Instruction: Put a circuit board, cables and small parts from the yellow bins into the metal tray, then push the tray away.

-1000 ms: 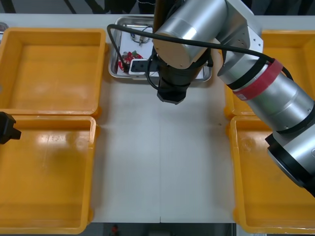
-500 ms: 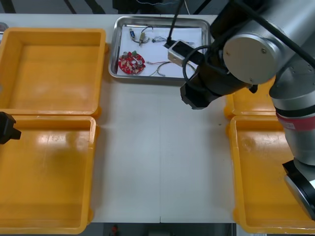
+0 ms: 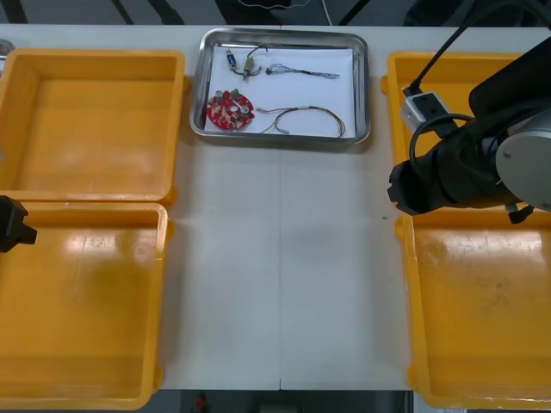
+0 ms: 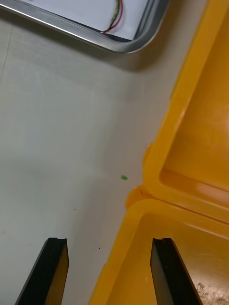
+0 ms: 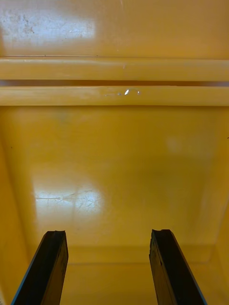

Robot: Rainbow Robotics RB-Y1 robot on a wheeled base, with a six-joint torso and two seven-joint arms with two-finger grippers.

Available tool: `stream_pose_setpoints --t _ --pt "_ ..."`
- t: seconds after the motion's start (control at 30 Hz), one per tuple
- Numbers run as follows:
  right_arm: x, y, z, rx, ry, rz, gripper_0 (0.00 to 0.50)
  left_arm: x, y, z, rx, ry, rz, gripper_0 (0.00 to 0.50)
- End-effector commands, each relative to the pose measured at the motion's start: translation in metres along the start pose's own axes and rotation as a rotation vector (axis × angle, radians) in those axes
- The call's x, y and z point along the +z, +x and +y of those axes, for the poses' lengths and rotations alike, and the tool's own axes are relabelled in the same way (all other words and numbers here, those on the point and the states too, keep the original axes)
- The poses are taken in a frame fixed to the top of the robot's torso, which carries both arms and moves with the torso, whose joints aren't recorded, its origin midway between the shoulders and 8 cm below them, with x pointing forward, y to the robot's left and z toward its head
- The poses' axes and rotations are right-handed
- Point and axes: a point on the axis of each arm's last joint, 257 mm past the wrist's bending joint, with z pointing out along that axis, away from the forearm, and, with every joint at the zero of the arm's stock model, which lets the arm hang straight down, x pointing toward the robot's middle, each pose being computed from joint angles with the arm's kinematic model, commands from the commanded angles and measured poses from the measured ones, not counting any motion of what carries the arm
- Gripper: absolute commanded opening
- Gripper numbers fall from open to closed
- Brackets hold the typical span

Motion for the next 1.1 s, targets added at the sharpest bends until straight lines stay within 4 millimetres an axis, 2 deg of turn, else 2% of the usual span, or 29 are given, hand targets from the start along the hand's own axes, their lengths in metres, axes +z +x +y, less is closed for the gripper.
stream_pose_setpoints --t 0.03,0.5,0.77,1.1 --pt "-0.018 0.014 -0.038 0.133 0.034 -0.01 0.5 -0.005 0.001 0.01 0.102 -0.029 -0.006 0.5" --pt "-0.046 0.063 -0.124 0.338 0.12 0.03 0.5 -0.005 0.001 0.01 0.102 -0.029 -0.006 0.5" --pt "-0.05 0.081 -0.149 0.366 0.168 0.072 0.5 -0.005 0.001 0.01 0.102 -0.029 -0.006 0.5" --pt "-0.047 0.097 -0.163 0.423 0.152 0.126 0.5 -0.005 0.001 0.01 0.102 -0.029 -0.006 0.5"
